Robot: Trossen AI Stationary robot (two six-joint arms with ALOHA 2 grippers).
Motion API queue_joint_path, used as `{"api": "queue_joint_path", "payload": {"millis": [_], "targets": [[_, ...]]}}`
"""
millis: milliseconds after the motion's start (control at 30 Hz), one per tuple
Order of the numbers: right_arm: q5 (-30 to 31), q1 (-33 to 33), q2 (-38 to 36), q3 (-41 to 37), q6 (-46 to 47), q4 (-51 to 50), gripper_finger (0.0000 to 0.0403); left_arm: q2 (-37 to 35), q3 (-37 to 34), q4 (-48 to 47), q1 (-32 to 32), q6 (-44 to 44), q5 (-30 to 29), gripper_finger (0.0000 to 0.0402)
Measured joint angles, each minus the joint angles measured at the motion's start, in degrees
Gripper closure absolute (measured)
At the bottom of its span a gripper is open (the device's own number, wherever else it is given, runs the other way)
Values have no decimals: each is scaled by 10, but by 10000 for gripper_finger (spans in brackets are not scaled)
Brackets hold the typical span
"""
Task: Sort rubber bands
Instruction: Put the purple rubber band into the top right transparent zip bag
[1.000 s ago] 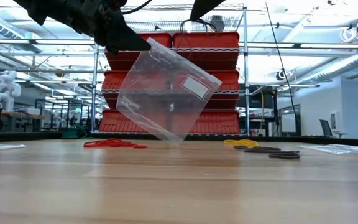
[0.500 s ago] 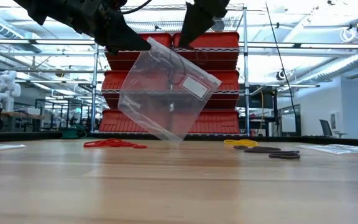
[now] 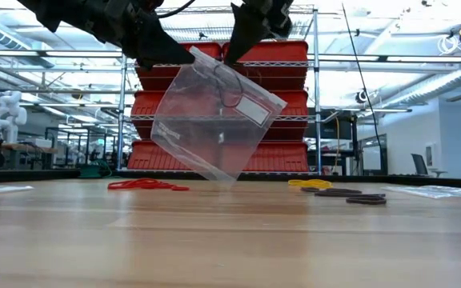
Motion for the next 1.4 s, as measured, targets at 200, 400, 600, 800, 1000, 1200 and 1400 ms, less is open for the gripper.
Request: {"api": "queue_joint_path", "payload": {"millis": [200, 400, 600, 800, 1000, 1200, 1400], "targets": [[-61, -15, 0, 0, 27, 16, 403, 0, 0, 0, 0, 0, 0, 401], [-103, -29, 0, 0, 79, 21, 403, 0, 0, 6, -1, 0, 3, 401], [-130, -46, 0, 0, 107, 39, 387, 0, 0, 10, -8, 0, 3, 401], [-178, -61, 0, 0, 116, 46, 341, 0, 0, 14, -9, 0, 3, 401], [-179, -67, 0, 0, 116, 46, 287, 0, 0, 14, -9, 0, 3, 401], [-179, -67, -11, 0, 90, 36, 261, 0, 0, 13, -9, 0, 3, 401], [-173, -75, -17, 0, 98, -27, 259, 0, 0, 12, -9, 0, 2, 401]]}}
